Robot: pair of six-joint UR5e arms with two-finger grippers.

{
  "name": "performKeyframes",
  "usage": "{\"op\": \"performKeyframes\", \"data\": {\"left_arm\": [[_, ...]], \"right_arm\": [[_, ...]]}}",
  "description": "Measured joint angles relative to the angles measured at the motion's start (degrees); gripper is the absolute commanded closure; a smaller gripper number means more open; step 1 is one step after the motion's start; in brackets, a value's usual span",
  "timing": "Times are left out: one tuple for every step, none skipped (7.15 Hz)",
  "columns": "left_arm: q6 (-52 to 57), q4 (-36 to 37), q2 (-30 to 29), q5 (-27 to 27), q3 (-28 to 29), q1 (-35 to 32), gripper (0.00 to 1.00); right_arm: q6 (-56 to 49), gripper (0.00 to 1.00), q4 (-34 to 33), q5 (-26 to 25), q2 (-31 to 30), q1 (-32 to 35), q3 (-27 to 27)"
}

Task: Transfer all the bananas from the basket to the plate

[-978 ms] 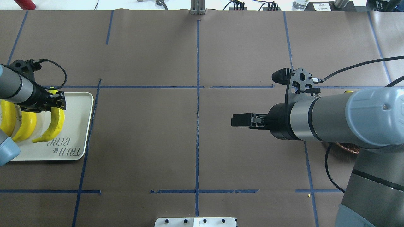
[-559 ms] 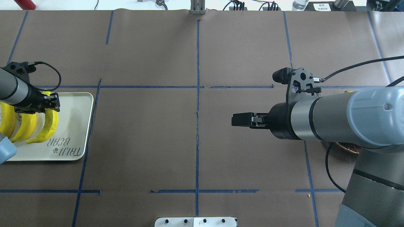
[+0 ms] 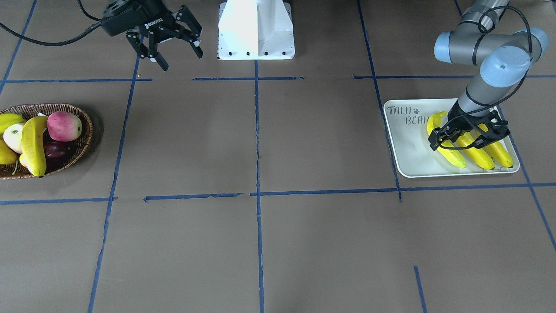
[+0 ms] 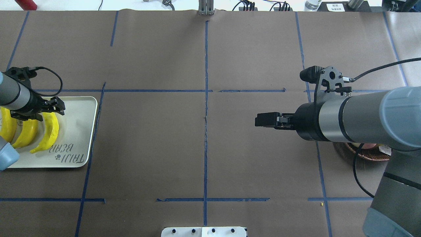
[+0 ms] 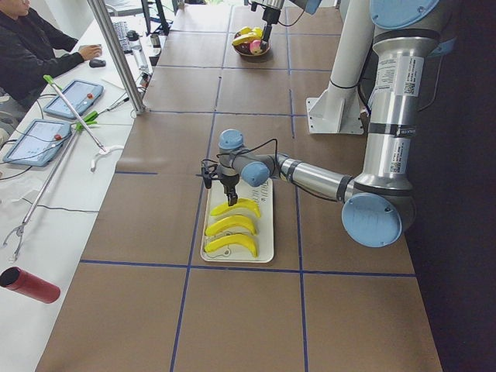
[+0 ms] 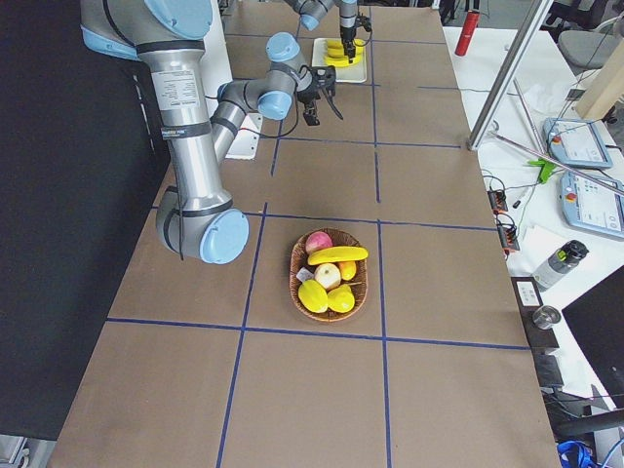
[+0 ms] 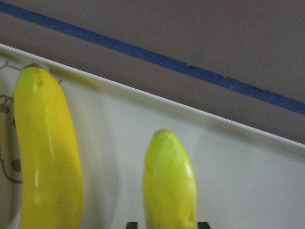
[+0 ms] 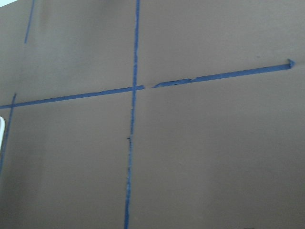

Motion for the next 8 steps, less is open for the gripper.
{"op": "performKeyframes", "data": {"left_arm": [[-0.39, -0.07, -0.67, 0.12, -0.71, 0.03, 0.0], [-0.89, 0.04, -1.91, 0.16, -1.53, 0.11, 0.0], [-1.32, 0.62, -3.95, 0.2, -2.49, 0.18, 0.0], [-1.65, 1.39, -6.21, 0.15, -3.51, 0.26, 0.0], [-2.27, 1.85, -7.76, -0.12, -4.99, 0.38, 0.01], [-3.06, 2.02, -8.53, -0.29, -6.35, 0.75, 0.01], [-3.95, 2.04, -9.11, -0.22, -7.12, 1.58, 0.01], [-4.89, 2.04, -9.65, 0.01, -7.48, 2.54, 0.01]], "right_arm": [[-2.0, 0.0, 0.03, 3.81, -3.56, 3.89, 0.15], [-6.61, 0.0, 0.1, 7.96, -7.03, 8.15, 0.1], [-12.98, 0.0, 0.29, 11.74, -11.26, 12.65, -0.08], [-20.68, 0.0, 0.65, 16.04, -15.77, 17.74, -0.8], [-29.45, 0.0, 1.24, 20.1, -19.49, 22.52, -2.94], [-37.06, 0.0, 1.97, 21.97, -21.63, 25.38, -6.14], [-42.61, 0.01, 3.16, 22.64, -22.66, 27.02, -9.93], [-44.58, 0.0, 5.33, 22.11, -23.52, 27.69, -14.01]]}}
